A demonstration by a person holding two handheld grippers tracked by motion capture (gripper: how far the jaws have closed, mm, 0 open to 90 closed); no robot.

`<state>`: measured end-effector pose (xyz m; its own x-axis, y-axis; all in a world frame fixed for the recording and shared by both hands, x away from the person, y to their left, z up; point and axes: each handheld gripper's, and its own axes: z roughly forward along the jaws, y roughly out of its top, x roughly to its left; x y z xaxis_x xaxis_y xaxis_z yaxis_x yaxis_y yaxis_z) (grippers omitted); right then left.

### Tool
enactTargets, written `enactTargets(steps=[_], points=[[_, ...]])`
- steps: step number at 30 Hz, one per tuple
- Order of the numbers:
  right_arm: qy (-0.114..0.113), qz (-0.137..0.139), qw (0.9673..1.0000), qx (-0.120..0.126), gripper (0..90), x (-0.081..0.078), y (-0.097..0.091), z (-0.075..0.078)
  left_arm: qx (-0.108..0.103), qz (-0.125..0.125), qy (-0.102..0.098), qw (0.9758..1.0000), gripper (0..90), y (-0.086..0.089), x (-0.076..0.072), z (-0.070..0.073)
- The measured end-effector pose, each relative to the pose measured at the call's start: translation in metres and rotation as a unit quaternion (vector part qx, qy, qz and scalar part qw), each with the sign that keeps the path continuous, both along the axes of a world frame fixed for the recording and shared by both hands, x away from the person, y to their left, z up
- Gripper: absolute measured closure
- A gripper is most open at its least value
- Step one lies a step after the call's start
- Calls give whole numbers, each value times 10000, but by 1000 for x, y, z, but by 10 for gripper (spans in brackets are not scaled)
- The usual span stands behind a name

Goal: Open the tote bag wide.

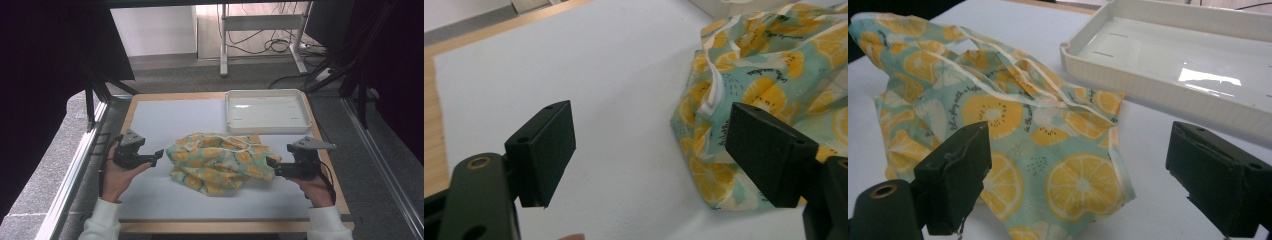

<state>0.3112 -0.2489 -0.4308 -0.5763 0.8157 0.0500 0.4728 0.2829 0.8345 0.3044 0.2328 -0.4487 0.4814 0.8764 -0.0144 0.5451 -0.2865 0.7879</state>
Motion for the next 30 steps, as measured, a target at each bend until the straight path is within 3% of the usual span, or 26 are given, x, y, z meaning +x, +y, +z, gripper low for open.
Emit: enactTargets(steps=[3,10,14,15,19,23,25,30], points=[[12,-34,10000,-84,116,0,-1,-2,49,-38,1,10000,203,-5,0,-1],[-93,-48,9999,-35,130,-2,-2,2,104,-169,-20,9998,207,-13,-1,-2],[-65,85,9999,-130,136,4,7,0,191,-186,32,9996,217,-14,0,-8],[-17,220,9996,-199,137,8,11,-2,92,-172,55,9998,222,-13,2,-9],[-1,348,9992,-204,148,18,19,-3,170,-237,50,9996,220,-14,2,-8],[-66,391,9986,-342,149,28,29,0,121,-153,5,9998,221,-11,1,0],[-97,419,9985,-347,152,28,31,3,28,-150,-94,9998,221,-11,-2,8],[-74,301,9992,-237,167,24,25,2,-60,-80,-64,9999,224,-9,-5,8]])
